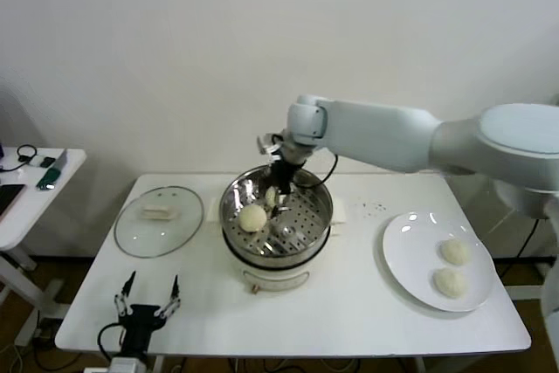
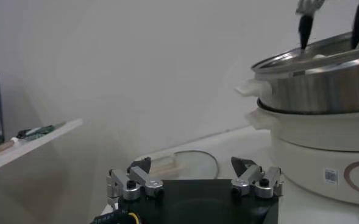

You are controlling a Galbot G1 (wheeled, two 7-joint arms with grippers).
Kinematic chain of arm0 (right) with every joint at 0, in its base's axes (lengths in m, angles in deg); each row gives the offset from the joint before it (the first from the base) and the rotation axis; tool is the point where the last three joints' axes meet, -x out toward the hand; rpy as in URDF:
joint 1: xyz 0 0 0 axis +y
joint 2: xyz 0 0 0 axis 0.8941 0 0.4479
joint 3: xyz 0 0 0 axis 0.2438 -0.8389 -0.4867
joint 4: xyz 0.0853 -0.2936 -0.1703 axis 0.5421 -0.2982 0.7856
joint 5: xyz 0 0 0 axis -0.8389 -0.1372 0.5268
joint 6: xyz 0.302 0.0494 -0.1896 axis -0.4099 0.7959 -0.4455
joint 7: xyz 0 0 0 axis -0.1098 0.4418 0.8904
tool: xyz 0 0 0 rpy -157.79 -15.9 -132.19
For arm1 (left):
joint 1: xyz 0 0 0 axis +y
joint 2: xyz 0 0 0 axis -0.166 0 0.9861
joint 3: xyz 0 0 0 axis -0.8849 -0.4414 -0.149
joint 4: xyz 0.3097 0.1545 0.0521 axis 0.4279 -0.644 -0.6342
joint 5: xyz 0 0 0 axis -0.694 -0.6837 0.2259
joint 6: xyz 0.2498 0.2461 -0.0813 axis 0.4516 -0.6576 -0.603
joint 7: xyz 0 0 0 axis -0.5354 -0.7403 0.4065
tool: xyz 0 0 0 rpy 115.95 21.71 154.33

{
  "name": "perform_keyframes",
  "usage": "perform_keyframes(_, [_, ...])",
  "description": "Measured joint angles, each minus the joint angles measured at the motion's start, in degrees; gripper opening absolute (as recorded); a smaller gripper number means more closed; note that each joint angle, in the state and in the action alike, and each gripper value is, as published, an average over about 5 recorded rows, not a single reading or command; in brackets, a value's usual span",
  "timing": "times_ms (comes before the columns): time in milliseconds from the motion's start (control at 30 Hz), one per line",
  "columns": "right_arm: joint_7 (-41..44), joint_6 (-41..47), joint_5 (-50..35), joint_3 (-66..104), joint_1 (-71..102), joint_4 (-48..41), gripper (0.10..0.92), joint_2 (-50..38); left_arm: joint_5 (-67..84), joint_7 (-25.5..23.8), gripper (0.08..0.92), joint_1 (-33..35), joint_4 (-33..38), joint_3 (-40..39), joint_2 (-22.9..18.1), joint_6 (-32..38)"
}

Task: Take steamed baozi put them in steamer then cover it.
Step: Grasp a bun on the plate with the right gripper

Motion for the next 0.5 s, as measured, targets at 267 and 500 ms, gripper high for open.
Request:
perform_keyframes(267, [2.11,-2.53,5.27,-0.83,-3.10,9.01,0.823,-14.49,0.03,0.11,0.823,-0.16,0.27,0.22,0.08,-0.18])
perform_keyframes(500, [3.07,-4.81,12.79,-0.73,-1.78,12.56,0.823,-26.46,0.09,0.31,0.823,-0.32,0.92,0.65,0.00,-0.54])
